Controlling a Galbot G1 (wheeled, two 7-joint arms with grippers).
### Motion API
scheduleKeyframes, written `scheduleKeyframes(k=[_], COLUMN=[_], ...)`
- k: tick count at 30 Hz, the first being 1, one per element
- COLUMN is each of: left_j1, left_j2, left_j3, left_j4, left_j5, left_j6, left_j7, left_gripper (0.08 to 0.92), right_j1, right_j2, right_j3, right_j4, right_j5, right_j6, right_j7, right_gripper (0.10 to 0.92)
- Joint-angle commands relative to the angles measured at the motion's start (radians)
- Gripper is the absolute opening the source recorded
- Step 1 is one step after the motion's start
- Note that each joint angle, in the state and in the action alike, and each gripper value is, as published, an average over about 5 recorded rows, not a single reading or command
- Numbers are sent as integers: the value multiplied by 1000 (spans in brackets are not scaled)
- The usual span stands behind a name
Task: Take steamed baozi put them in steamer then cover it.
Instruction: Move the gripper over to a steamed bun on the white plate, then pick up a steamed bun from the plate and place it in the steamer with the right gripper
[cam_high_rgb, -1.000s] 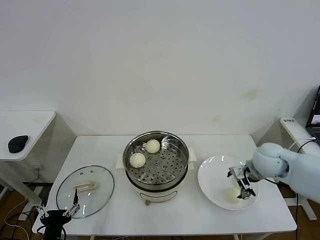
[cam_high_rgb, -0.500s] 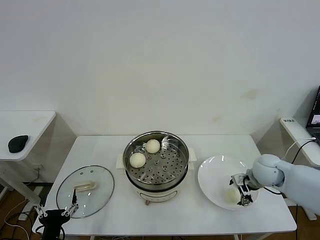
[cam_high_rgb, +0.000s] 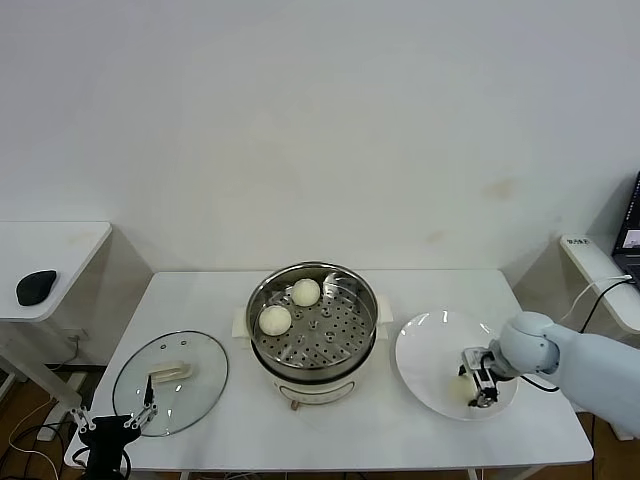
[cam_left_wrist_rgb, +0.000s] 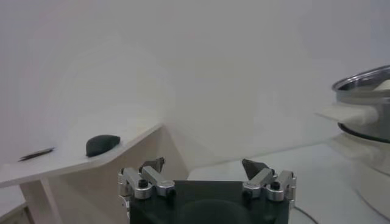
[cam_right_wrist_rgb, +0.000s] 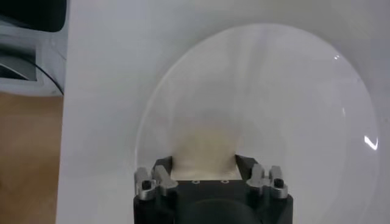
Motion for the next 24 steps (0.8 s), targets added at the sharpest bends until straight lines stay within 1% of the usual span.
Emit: scheduleKeyframes(k=[1,8,13,16,20,24], left_j1=[-4,-7,-9,-10,-12,-13], left_j2=[3,12,17,16,16,15], left_j3=[-1,-5,-8,-5,-3,-8], left_j4=[-1,-2,-3,-2,-2,-3], left_j5=[-1,-7,-13,-14,-15,-17], left_j6=[2,4,4,4,4,4], left_j7=[0,1,2,2,1,1], left_gripper=[823,823,823,823,823,823], right_j1=[82,330,498,595,718,770], right_j2=[3,0,47,113,244,356], right_j3=[-1,-38,-75,-89,-149,-195], right_j4=[-5,10,9,3,10,28], right_j5=[26,120,192,235,301,344], right_j6=[5,4,-9,-29,-55,-65], right_j7=[-34,-106,-136,-133,-108,-86], right_gripper=[607,587,585,585,585,585])
